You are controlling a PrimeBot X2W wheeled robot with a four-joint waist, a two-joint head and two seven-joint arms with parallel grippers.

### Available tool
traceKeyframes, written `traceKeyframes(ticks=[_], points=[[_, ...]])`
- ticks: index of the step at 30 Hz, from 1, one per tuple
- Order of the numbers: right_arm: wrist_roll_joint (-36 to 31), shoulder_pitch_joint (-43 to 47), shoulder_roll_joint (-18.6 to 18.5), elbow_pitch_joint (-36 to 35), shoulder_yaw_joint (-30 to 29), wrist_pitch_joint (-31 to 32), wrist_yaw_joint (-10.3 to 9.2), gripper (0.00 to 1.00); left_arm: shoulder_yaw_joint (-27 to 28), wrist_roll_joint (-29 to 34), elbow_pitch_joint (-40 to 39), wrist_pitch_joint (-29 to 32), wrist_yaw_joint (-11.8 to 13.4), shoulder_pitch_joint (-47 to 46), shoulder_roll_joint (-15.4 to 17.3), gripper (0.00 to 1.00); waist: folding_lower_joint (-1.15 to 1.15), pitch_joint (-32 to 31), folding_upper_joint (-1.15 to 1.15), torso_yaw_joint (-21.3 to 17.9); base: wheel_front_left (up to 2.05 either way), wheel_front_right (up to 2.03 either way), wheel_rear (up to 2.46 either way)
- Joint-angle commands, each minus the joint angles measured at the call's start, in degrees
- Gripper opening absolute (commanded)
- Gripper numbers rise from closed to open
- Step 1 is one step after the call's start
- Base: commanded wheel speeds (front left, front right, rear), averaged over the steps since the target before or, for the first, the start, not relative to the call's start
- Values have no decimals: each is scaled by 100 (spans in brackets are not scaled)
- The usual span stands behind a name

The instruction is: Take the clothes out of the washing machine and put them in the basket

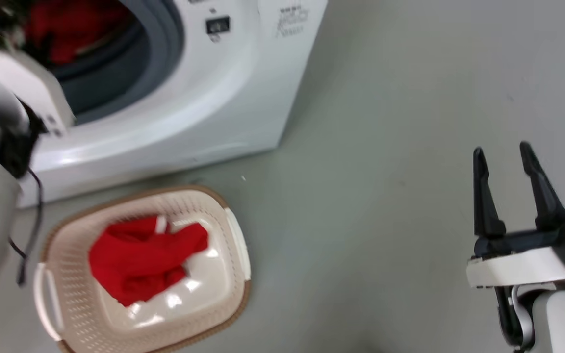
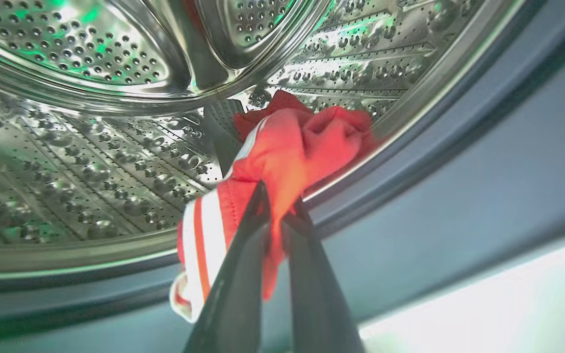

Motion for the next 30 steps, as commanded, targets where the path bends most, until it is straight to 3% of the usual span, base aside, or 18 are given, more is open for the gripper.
traceKeyframes(ticks=[1,9,16,30], points=[[-61,112,0,31,-22,-14,-8,100,-28,-28,-46,-125,11,257,-33,0,1,-641,0,392,0,0,0],[-271,509,1,157,-24,-14,-8,100,-57,-85,-719,-1018,340,1677,-221,0,1,-1608,0,697,0,0,0],[-316,766,2,237,-20,-14,-8,100,123,-6,-1826,-1321,795,2509,-128,0,1,-2092,0,870,0,0,0],[-277,1033,2,275,-84,-14,-8,100,785,199,-5121,-1386,2000,4093,211,0,1,-2567,0,1079,0,0,0]])
